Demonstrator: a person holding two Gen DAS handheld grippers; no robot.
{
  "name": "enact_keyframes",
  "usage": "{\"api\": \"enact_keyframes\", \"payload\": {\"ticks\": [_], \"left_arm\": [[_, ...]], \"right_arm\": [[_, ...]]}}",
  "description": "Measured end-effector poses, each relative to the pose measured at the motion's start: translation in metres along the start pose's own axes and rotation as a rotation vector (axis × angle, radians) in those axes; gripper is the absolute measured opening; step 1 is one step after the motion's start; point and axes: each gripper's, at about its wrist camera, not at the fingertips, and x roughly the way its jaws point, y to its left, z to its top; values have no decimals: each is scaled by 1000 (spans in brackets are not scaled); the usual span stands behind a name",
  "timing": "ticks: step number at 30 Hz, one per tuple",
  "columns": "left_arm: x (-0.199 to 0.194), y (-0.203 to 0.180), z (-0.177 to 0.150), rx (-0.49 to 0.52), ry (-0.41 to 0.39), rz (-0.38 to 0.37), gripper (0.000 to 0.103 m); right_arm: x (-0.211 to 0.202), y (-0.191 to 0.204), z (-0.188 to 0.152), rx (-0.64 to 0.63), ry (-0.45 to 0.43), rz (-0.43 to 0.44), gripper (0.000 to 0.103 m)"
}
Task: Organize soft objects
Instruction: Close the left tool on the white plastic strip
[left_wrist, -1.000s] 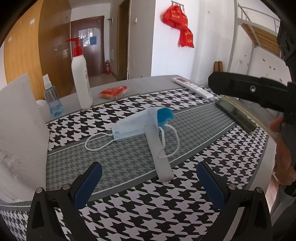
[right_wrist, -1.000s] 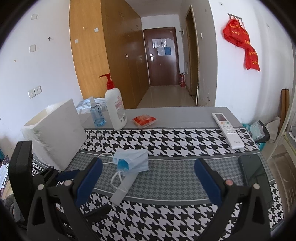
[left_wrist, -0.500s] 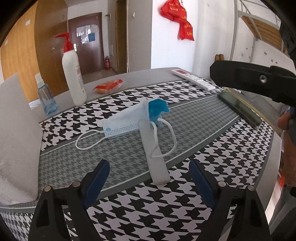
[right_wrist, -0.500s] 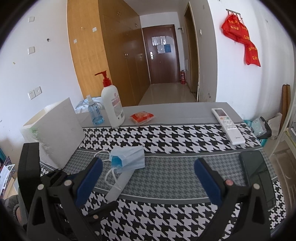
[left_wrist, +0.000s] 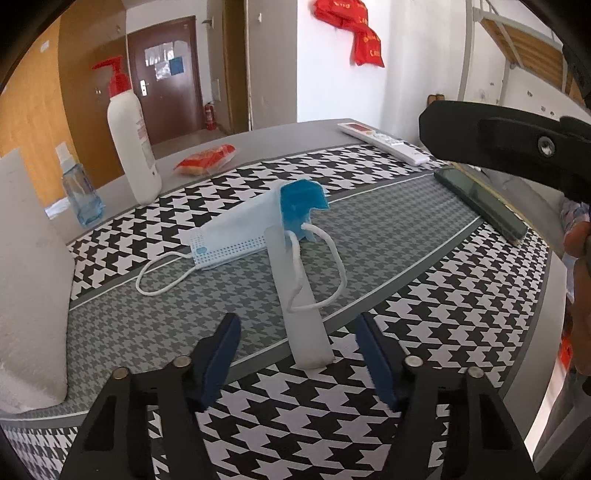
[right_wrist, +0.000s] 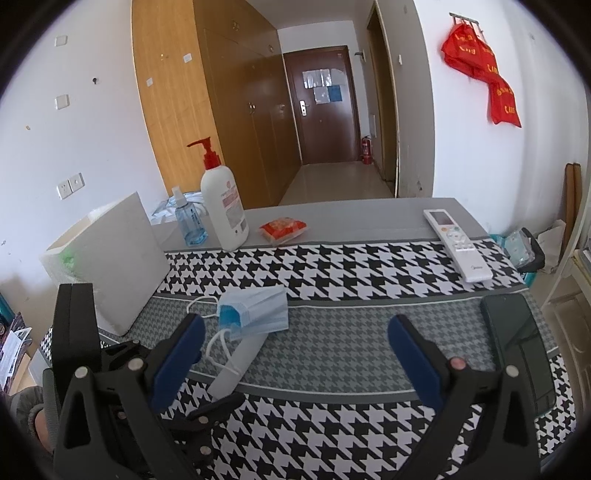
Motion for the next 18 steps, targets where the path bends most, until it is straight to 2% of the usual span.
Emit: {"api": "enact_keyframes", "payload": {"ticks": [7, 12, 15, 18], "left_arm": [[10, -7, 1, 25, 33, 26, 49], [15, -9, 3, 28, 44, 29, 45], [15, -12, 4, 32, 46, 12, 34], [14, -14, 3, 42, 43, 9, 31]], "right_arm": [[-2, -3, -1, 10, -2, 4, 101], [-4, -3, -2, 11, -5, 3, 101], [-5, -4, -2, 15, -5, 6, 101], [-5, -5, -1, 20, -5, 2, 101]]}}
